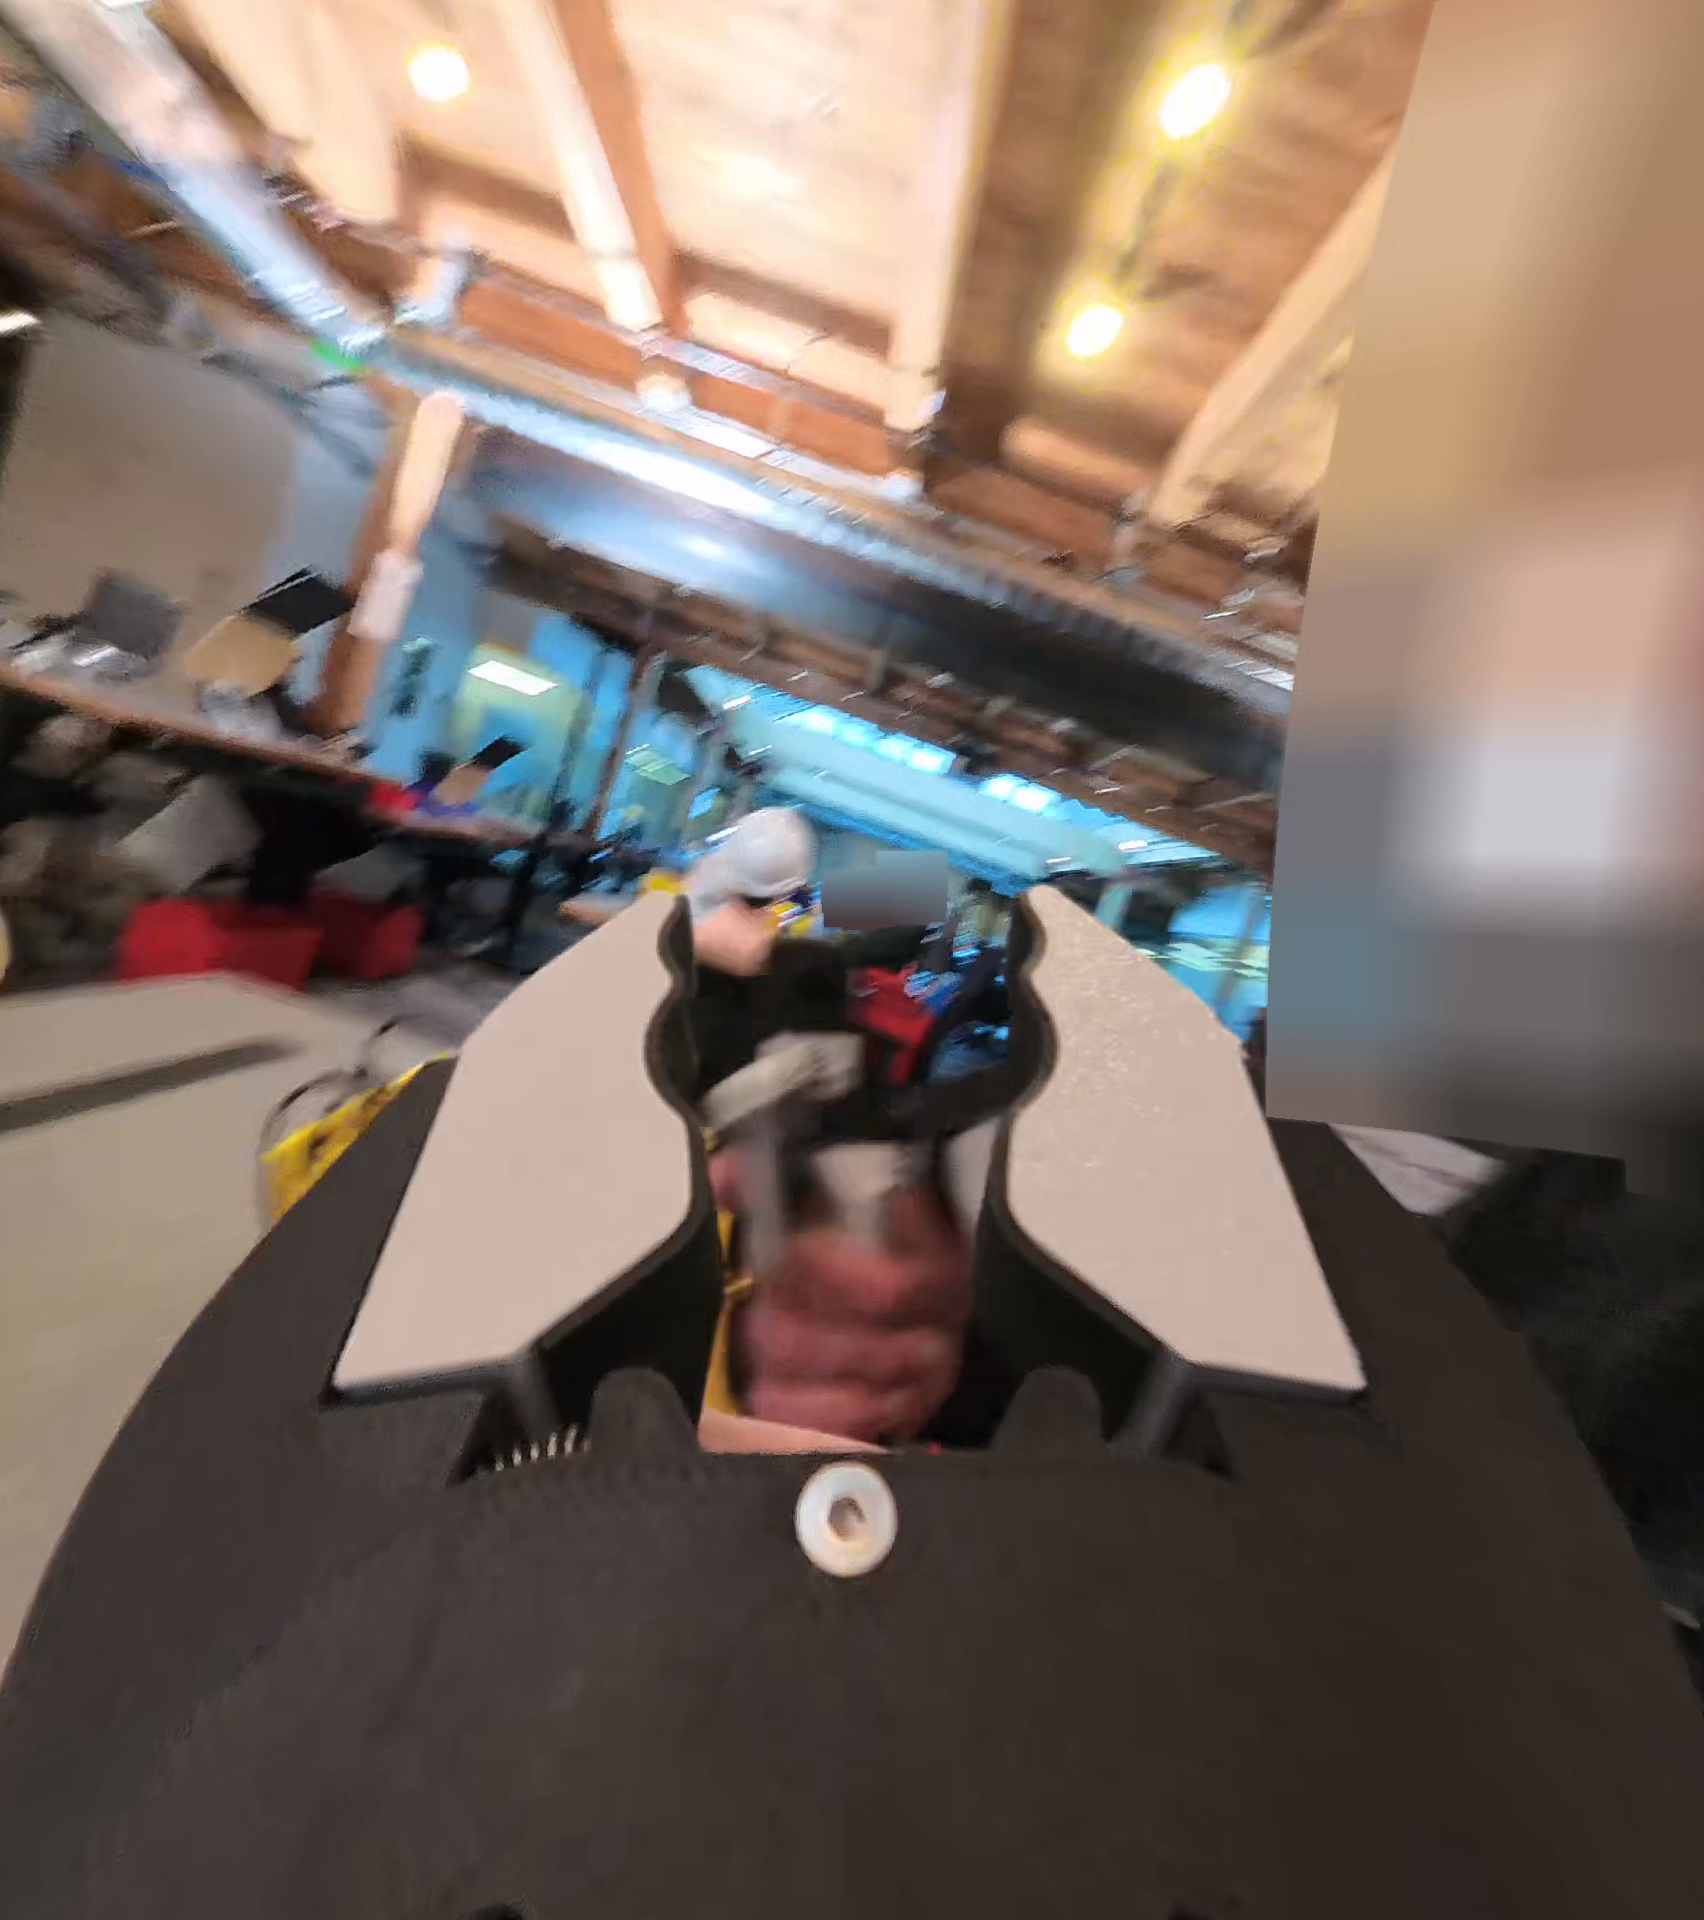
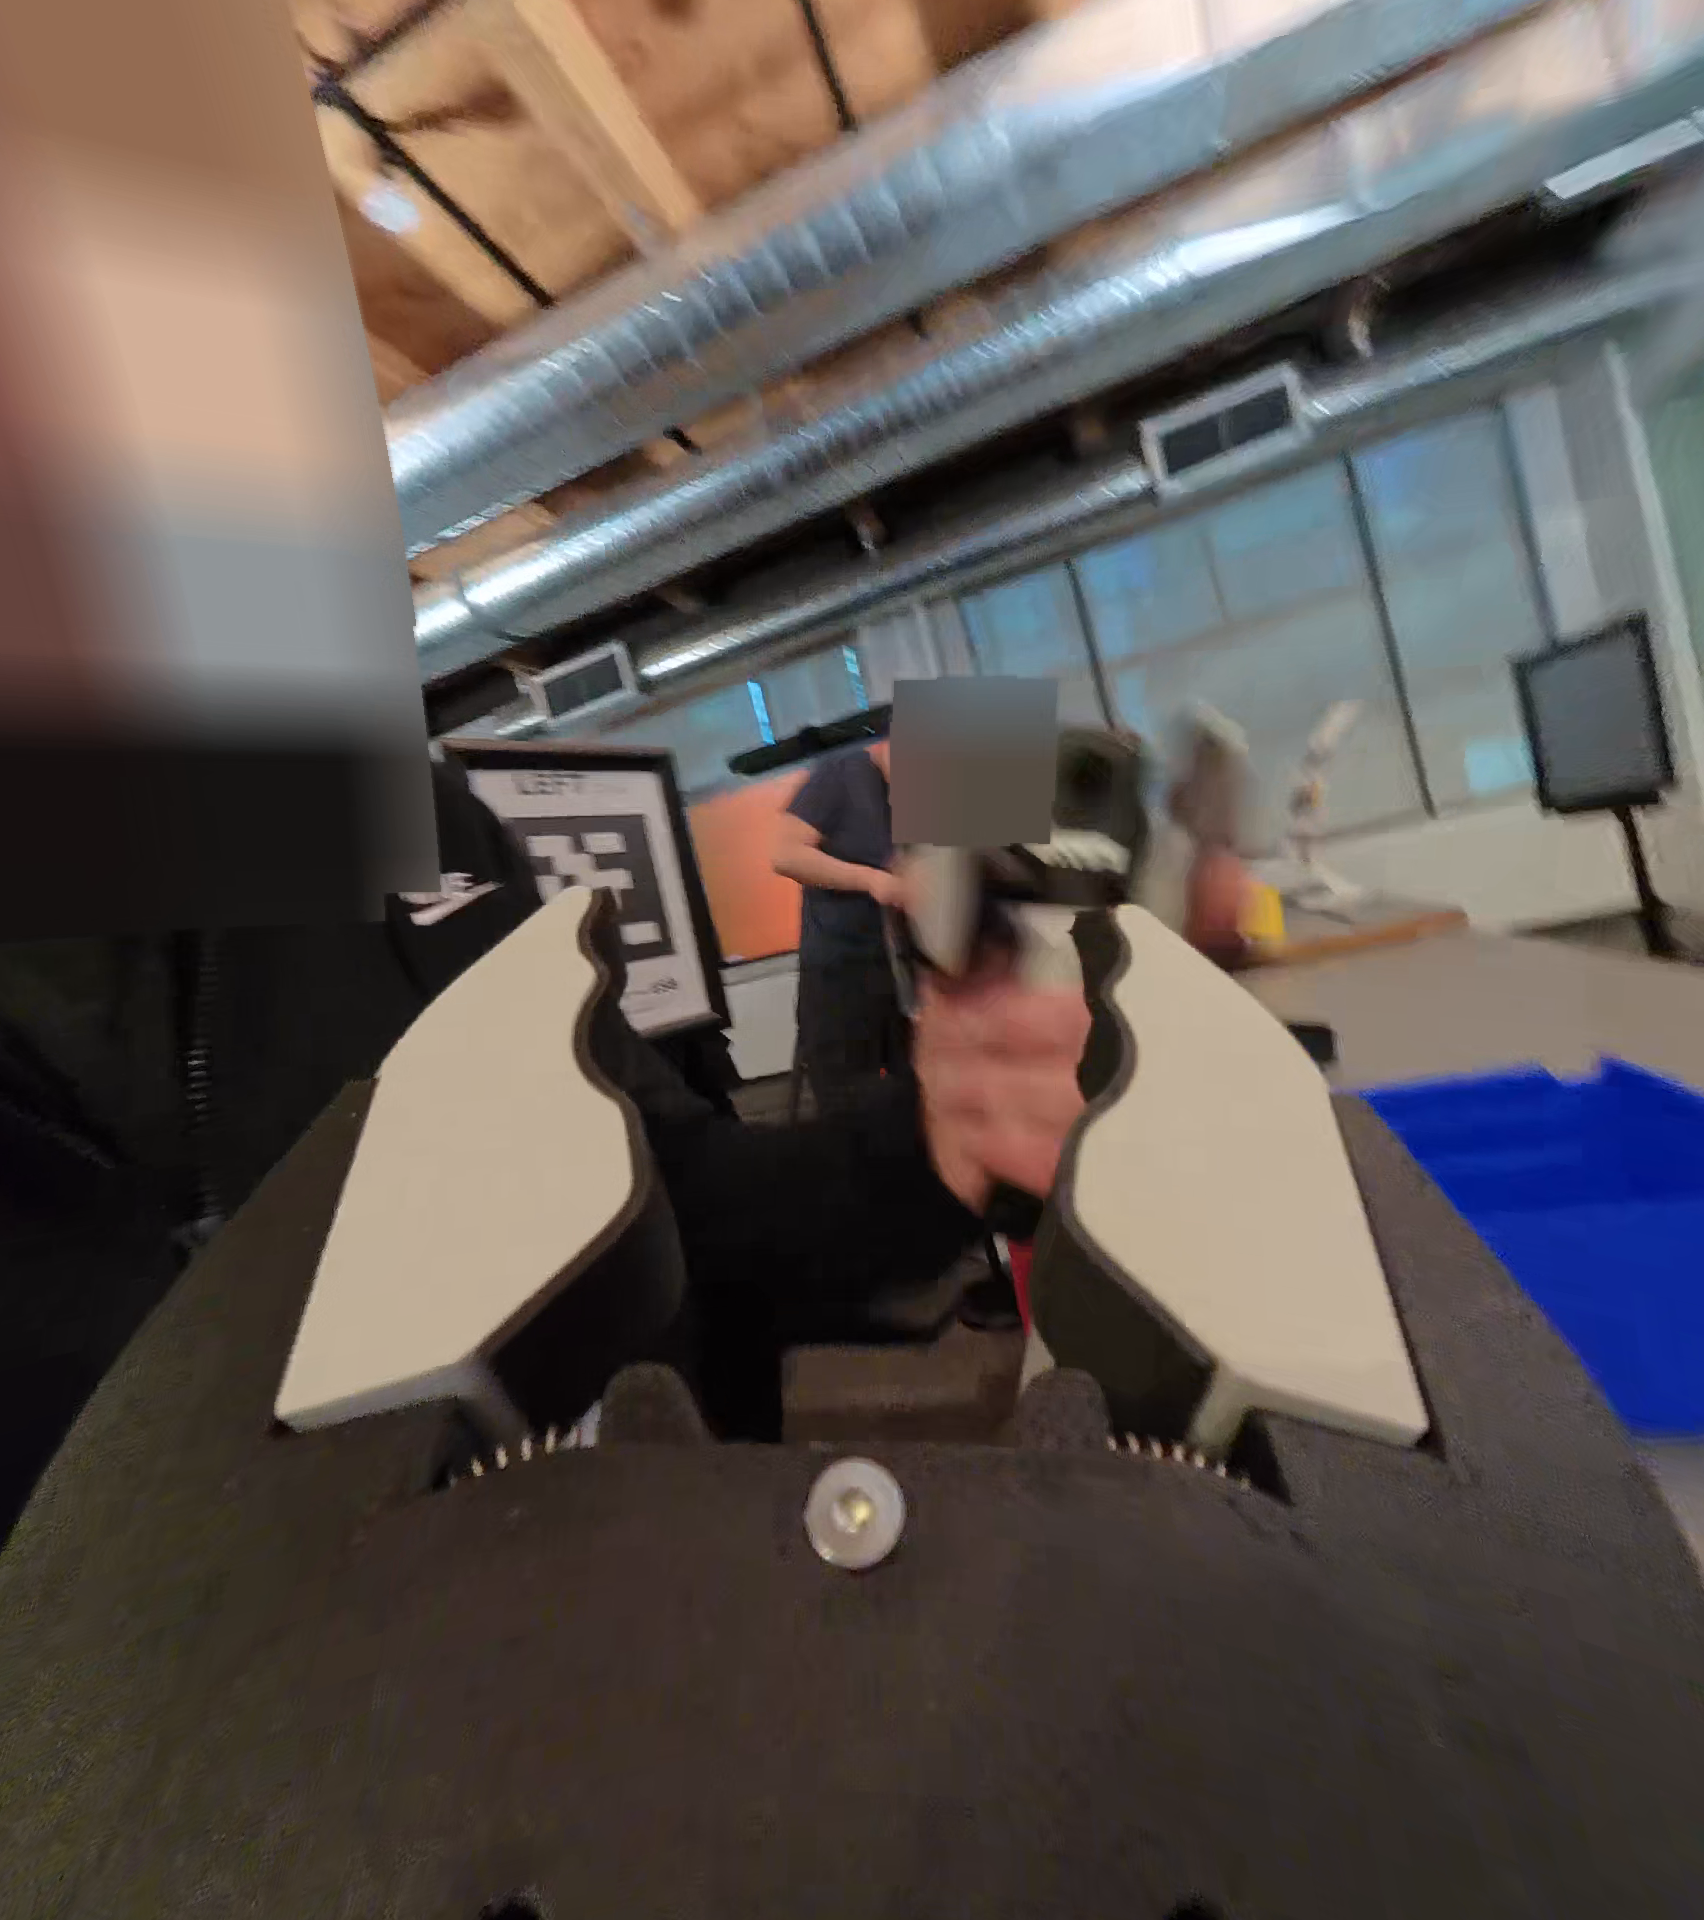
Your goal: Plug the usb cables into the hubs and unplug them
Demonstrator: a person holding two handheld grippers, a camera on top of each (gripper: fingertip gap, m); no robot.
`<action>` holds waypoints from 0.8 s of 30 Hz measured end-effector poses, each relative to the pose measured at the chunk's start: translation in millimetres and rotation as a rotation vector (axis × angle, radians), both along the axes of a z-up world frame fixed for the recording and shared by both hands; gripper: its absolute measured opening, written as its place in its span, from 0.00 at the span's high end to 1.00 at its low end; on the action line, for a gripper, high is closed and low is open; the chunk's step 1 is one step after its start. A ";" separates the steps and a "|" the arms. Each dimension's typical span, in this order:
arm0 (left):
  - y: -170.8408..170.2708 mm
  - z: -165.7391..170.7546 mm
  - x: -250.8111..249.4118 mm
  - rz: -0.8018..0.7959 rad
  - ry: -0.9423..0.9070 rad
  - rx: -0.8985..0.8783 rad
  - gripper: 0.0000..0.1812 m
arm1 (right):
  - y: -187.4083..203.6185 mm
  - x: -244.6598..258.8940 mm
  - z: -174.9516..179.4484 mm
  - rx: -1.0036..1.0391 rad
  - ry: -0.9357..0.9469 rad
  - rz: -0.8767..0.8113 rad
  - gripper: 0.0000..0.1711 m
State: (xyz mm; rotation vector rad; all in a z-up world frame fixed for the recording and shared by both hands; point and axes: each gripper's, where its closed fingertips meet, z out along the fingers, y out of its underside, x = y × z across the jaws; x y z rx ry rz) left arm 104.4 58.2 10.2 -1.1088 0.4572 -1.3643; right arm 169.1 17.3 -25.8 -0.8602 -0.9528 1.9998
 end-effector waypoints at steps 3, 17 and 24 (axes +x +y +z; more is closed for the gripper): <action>29.9 -58.1 20.3 0.030 0.117 -0.175 0.68 | -32.1 13.5 26.8 0.098 0.123 0.077 0.57; -0.5 -134.0 102.5 -0.214 0.350 -0.302 0.58 | -90.1 -11.2 26.4 0.214 0.066 0.225 0.51; -17.0 -134.8 109.4 -0.315 0.354 -0.272 0.54 | -134.1 -20.7 24.2 0.301 0.038 0.361 0.51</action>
